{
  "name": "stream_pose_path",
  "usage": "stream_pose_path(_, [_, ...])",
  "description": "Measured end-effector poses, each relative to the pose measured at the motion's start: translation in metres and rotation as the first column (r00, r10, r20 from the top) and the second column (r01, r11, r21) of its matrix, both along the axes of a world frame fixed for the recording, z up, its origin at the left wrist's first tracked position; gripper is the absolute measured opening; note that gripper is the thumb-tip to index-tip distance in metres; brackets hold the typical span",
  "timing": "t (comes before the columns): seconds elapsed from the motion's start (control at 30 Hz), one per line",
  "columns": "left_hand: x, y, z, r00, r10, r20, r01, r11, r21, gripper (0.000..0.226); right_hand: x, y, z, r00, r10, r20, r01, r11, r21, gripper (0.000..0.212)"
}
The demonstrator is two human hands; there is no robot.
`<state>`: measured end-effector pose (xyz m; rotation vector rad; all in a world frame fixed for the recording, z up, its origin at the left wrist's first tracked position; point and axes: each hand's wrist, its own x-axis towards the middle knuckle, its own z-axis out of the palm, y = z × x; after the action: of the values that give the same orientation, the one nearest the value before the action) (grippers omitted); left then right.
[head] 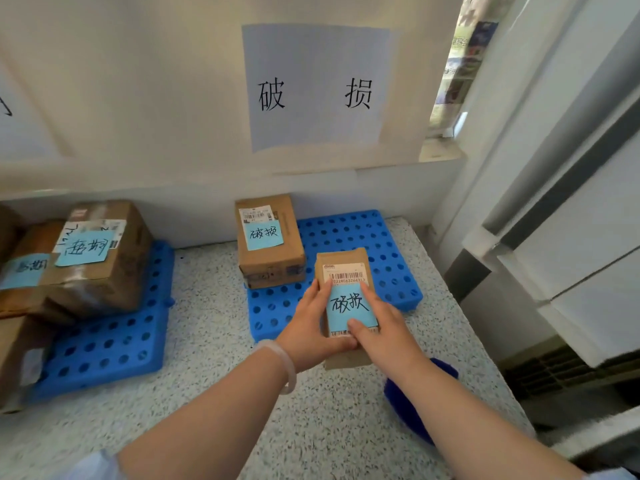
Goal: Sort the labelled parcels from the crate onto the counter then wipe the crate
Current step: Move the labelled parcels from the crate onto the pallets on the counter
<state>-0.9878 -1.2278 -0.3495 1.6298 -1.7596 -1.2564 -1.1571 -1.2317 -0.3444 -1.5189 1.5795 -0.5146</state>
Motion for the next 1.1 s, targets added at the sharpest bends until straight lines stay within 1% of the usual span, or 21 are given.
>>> stream_pose_path(0.17, [-0.002,-0.036,-0.016,0.998,0.061,0.019,-0.062,0.996,0.058,0.111,0.005,-0.046,-0.018,0.999,0.044,-0.021,-0.043,0.998,0.040,0.071])
stream_pose_path(0.27, [0.001,-0.053,-0.028,0.993,0.112,-0.038,-0.109,0.990,0.086,0.109,0.007,-0.067,-0.031,0.996,0.085,-0.039,-0.084,0.996,0.040,0.071])
stream_pose_path(0.43, [0.007,-0.075,-0.039,0.960,0.246,-0.131,-0.242,0.969,0.044,0.101,0.017,-0.103,-0.036,0.995,0.098,-0.022,-0.097,0.995,0.023,0.072])
stream_pose_path(0.6, [0.006,-0.080,-0.038,0.940,0.313,-0.138,-0.316,0.949,0.003,0.093,0.020,-0.120,-0.034,0.986,0.162,-0.033,-0.162,0.987,-0.002,0.069])
stream_pose_path(0.67, [0.005,-0.074,-0.038,0.945,0.315,-0.092,-0.320,0.947,-0.040,0.090,0.018,-0.117,-0.033,0.981,0.174,-0.090,-0.177,0.984,-0.024,0.068])
stream_pose_path(0.73, [0.004,-0.064,-0.037,0.958,0.285,-0.018,-0.285,0.954,-0.098,0.086,0.015,-0.106,-0.030,0.968,0.174,-0.179,-0.193,0.977,-0.094,0.067])
stream_pose_path(0.83, [0.004,-0.037,-0.038,0.969,0.170,0.177,-0.122,0.960,-0.254,0.080,0.006,-0.073,-0.027,0.925,0.182,-0.332,-0.272,0.930,-0.248,0.068])
stream_pose_path(0.9, [0.006,-0.021,-0.043,0.947,0.099,0.305,0.000,0.950,-0.312,0.075,0.001,-0.052,-0.032,0.877,0.222,-0.425,-0.359,0.892,-0.275,0.071])
stream_pose_path(1.0, [0.011,-0.010,-0.047,0.877,0.036,0.480,0.112,0.955,-0.276,0.075,-0.002,-0.035,-0.041,0.803,0.263,-0.535,-0.437,0.870,-0.228,0.079])
stream_pose_path(1.1, [0.014,-0.015,-0.038,0.789,-0.010,0.615,0.181,0.959,-0.217,0.076,-0.001,-0.038,-0.038,0.761,0.277,-0.587,-0.468,0.861,-0.201,0.081])
